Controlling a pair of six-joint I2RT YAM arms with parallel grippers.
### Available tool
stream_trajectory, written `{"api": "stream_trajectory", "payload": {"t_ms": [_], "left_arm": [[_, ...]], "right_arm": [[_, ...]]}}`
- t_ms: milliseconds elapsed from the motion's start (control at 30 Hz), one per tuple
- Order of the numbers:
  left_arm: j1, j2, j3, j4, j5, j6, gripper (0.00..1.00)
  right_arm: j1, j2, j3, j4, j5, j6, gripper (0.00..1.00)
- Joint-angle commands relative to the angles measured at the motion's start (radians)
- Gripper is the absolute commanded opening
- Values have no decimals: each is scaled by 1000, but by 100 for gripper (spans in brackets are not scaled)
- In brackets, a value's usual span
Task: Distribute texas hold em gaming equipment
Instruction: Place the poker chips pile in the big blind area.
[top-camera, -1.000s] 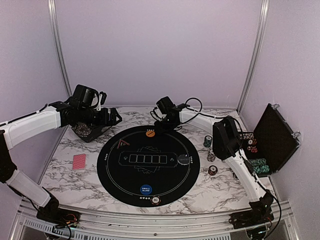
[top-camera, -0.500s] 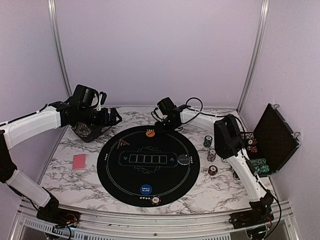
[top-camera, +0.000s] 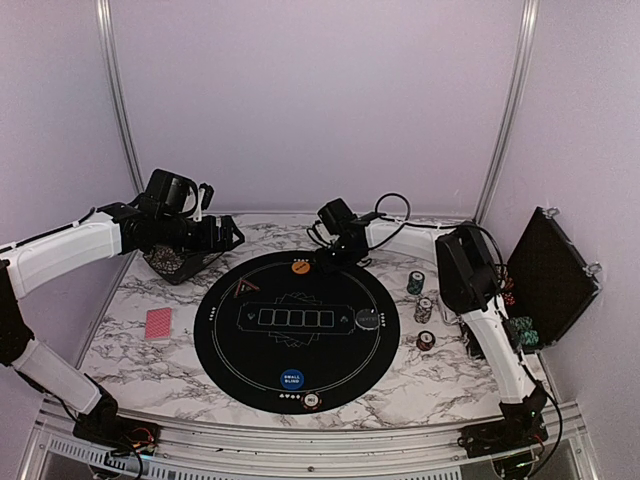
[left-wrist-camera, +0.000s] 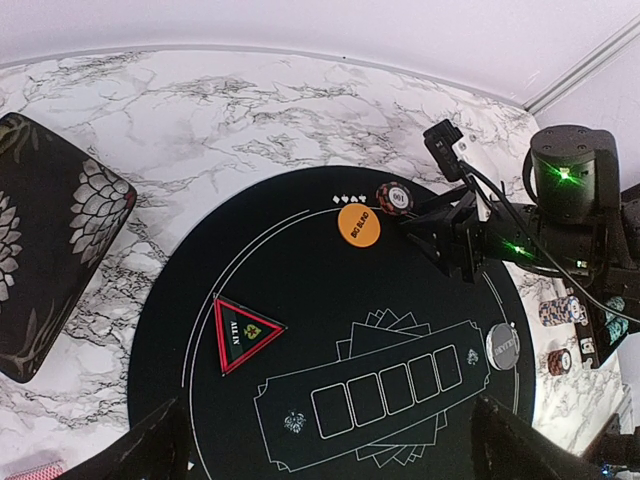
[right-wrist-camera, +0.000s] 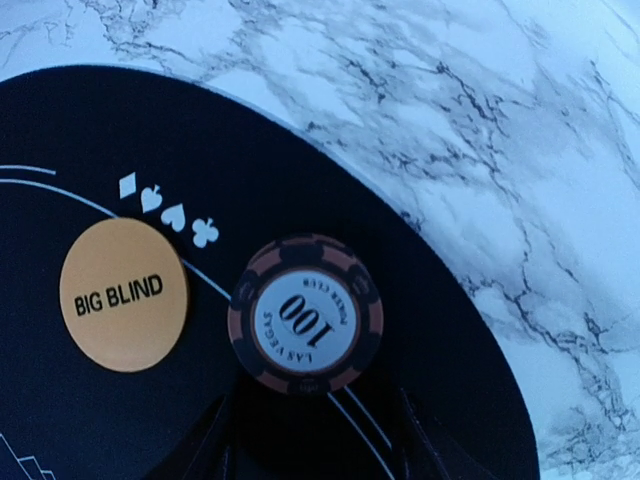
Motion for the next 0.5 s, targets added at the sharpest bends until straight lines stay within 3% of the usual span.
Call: {"api": "stream_trajectory", "payload": {"t_ms": [0, 200, 467], "left_arm": [[6, -16, -15, 18, 9, 6, 99], [6, -11, -15, 21, 15, 2, 99], [6, -10, -17, 23, 13, -1, 99]], "right_arm": [[17, -77, -105, -32, 10, 32, 51], [29, -196, -247, -8, 9, 44, 51], [52, -348, -300, -64, 37, 55, 51]]}}
